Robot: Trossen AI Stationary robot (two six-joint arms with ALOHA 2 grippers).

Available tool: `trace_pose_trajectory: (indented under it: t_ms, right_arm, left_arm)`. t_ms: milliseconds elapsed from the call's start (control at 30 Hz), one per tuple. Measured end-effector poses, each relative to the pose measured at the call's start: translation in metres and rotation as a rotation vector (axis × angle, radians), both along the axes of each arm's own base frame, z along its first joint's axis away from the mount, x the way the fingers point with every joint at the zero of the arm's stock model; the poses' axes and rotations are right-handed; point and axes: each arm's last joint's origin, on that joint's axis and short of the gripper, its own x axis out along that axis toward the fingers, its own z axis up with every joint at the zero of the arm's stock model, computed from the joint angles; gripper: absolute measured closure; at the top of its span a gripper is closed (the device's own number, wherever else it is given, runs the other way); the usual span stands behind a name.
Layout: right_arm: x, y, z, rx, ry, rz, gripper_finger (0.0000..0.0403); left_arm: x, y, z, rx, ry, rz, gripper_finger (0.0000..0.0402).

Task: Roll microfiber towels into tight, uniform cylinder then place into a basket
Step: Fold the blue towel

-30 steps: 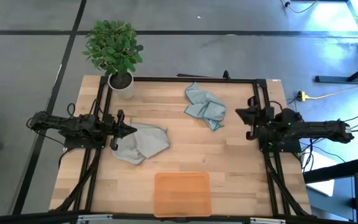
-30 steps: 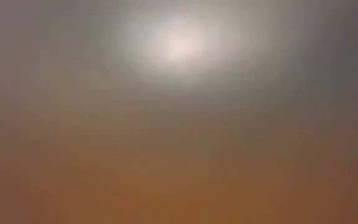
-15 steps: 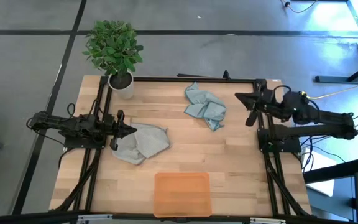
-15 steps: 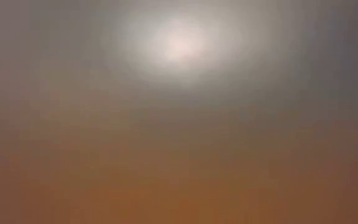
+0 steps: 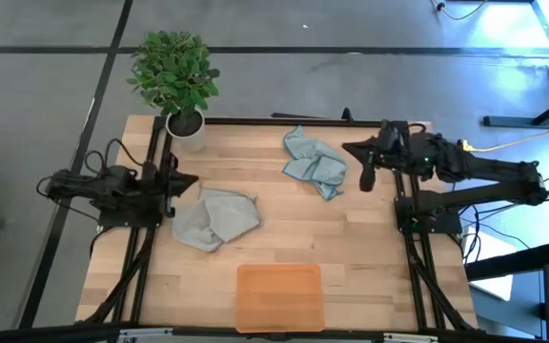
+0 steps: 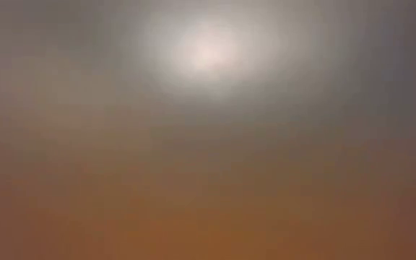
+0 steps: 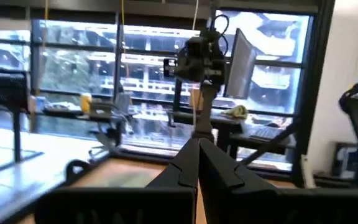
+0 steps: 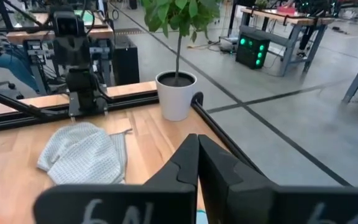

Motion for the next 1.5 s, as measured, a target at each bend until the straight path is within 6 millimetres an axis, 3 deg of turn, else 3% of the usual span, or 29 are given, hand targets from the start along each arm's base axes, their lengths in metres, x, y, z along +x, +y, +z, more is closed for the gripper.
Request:
trace_pose_trajectory:
  t_ms: [167,367,533,933,1200,1500]
  right_arm:
    - [0.008,-0.001,0.005,0.056,0.054,-0.009,0.0393]
    - [0.03,-0.005,0.002,0.222,0.249,0.031,0.0393]
    - [0.056,-0.016,-0.01,0.34,0.411,-0.034,0.0393]
    - [0.101,-0.024,-0.054,0.33,0.665,0.016,0.039]
    - [0.123,-0.042,-0.09,0.498,0.744,-0.106,0.0312]
    - [0.147,-0.063,-0.149,0.688,0.877,-0.234,0.0235]
  left_arm:
    - [-0.004,0.002,0.016,0.008,0.078,0.044,0.0401]
    - [-0.002,0.002,0.022,0.013,0.107,0.048,0.0401]
    - [-0.001,0.001,0.022,0.013,0.115,0.049,0.0401]
    - [-0.001,0.001,0.022,0.013,0.115,0.048,0.0401]
    - [-0.001,0.001,0.022,0.012,0.113,0.048,0.0401]
    - [-0.001,0.001,0.023,0.005,0.111,0.046,0.0401]
